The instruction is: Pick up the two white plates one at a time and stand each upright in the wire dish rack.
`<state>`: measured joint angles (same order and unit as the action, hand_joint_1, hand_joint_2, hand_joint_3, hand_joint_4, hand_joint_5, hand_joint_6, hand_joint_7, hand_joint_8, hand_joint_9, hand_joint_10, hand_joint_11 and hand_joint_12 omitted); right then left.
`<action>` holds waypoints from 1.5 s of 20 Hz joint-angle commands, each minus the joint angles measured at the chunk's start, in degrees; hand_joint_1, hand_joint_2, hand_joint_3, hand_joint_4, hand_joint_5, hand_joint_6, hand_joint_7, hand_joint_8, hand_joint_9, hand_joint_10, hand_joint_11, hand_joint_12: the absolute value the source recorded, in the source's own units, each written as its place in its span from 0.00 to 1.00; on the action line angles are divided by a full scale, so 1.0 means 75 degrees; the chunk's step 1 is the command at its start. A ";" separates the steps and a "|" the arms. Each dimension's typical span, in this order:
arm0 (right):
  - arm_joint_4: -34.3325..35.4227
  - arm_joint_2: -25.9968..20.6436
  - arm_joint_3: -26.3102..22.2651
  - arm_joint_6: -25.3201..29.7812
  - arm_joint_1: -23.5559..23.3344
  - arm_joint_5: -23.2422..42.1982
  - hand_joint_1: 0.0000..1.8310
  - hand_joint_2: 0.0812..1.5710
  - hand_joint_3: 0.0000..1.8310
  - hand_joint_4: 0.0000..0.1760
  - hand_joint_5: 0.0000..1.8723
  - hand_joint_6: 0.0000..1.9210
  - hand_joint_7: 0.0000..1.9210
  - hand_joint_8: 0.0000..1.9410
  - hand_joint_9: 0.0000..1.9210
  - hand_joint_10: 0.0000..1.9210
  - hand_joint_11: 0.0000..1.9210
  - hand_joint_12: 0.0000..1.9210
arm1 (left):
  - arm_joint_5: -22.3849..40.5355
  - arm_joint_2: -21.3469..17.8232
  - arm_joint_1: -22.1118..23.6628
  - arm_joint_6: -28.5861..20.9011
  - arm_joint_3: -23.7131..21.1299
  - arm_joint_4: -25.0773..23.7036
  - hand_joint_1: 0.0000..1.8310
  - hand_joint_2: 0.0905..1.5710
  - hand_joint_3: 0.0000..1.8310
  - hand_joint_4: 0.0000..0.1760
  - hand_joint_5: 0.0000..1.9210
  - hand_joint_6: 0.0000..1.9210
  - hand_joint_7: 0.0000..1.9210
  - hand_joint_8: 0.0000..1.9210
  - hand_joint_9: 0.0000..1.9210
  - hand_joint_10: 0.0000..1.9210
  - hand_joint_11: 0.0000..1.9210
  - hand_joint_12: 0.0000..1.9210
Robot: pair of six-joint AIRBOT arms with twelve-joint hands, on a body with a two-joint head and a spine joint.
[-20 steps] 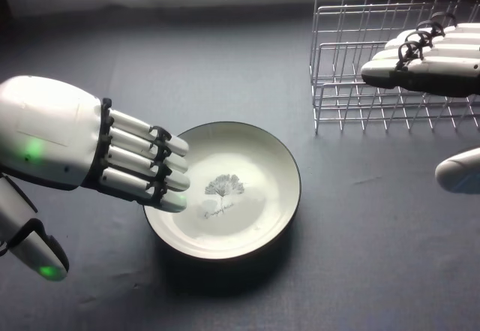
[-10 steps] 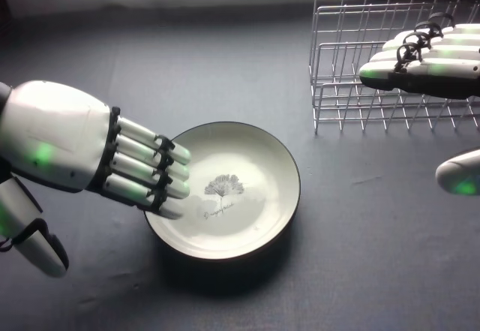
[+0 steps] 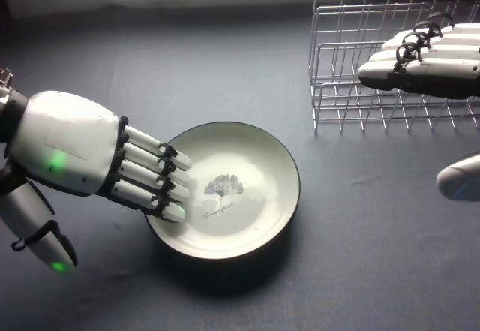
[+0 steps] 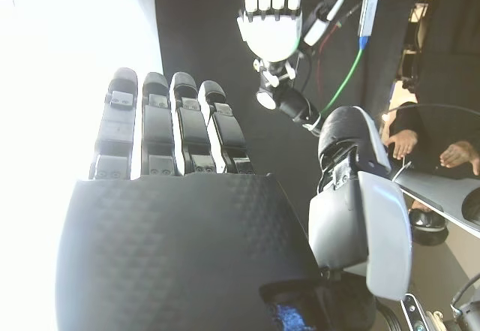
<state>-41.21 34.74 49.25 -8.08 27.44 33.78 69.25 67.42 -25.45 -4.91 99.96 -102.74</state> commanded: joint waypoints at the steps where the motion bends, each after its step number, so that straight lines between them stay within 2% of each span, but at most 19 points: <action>1: 0.0341 -0.0038 -0.0013 0.0020 -0.0064 0.0844 0.00 0.71 0.00 0.00 0.00 0.00 0.00 0.00 0.00 0.00 0.00 0.00 | 0.0212 0.0013 0.0004 0.0023 0.0085 0.0467 0.00 0.69 0.00 0.00 0.00 0.00 0.00 0.00 0.00 0.00 0.00 0.00; 6: -0.0253 0.0032 -0.0012 -0.0034 -0.0058 0.1184 0.00 0.72 0.00 0.00 0.00 0.00 0.00 0.00 0.00 0.00 0.00 0.00 | 0.0217 0.0209 -0.0084 0.0095 0.0504 0.0346 0.00 0.70 0.01 0.00 0.00 0.00 0.00 0.00 0.00 0.00 0.00 0.00; 12: -0.0912 0.0123 0.0035 -0.0137 0.0140 0.1737 0.00 0.73 0.00 0.00 0.00 0.00 0.00 0.00 0.00 0.00 0.00 0.00 | 0.0327 0.0237 -0.0211 0.0162 0.0542 0.0153 0.00 0.70 0.01 0.00 0.00 0.00 0.00 0.00 0.00 0.00 0.00 0.00; 18: -0.1997 0.0301 0.0173 -0.0151 -0.0193 0.1756 0.01 0.75 0.01 0.00 0.00 0.00 0.00 0.00 0.00 0.00 0.00 0.00 | 0.0323 0.0284 -0.0326 0.0230 0.0561 0.0100 0.00 0.70 0.00 0.00 0.00 0.00 0.00 0.00 0.00 0.00 0.00 0.00; 21: -0.2549 0.0417 0.0457 -0.0155 -0.0336 0.1957 0.02 0.76 0.01 0.00 0.00 0.00 0.00 0.00 0.00 0.00 0.00 0.00 | 0.0253 0.0350 -0.0344 0.0231 0.0584 0.0050 0.00 0.70 0.00 0.00 0.00 0.00 0.00 0.00 0.00 0.00 0.00 0.00; 23: -0.3087 0.0520 0.0676 -0.0173 -0.0408 0.2139 0.06 0.76 0.00 0.00 0.00 0.00 0.00 0.00 0.00 0.00 0.00 0.00 | 0.0175 0.0451 -0.0356 0.0230 0.0623 0.0045 0.00 0.70 0.00 0.00 0.00 0.00 0.00 0.00 0.00 0.00 0.00 0.00; 25: -0.3765 0.0803 0.1046 -0.0173 -0.0524 0.2196 0.06 0.76 0.00 0.00 0.00 0.00 0.00 0.00 0.00 0.00 0.00 0.00 | -0.0077 0.0658 -0.0356 0.0208 0.0681 0.0041 0.00 0.70 0.00 0.00 0.00 0.00 0.00 0.00 0.00 0.00 0.00 0.00; 26: -0.3899 0.0883 0.1138 -0.0178 -0.0579 0.2194 0.01 0.76 0.00 0.00 0.00 0.00 0.00 0.00 0.00 0.00 0.00 0.00 | -0.0126 0.0712 -0.0355 0.0185 0.0685 0.0042 0.00 0.70 0.00 0.00 0.00 0.00 0.00 0.00 0.00 0.00 0.00 0.00; 30: -0.4400 0.1288 0.1518 -0.0180 -0.0835 0.2070 0.00 0.74 0.00 0.00 0.00 0.00 0.00 0.00 0.00 0.00 0.00 0.00 | -0.0390 0.0981 -0.0350 0.0171 0.0656 0.0235 0.00 0.71 0.00 0.00 0.00 0.00 0.00 0.00 0.00 0.00 0.00 0.00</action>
<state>-77.10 44.95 61.01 -9.54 21.65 46.39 67.85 74.52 -27.62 -3.51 104.90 -100.16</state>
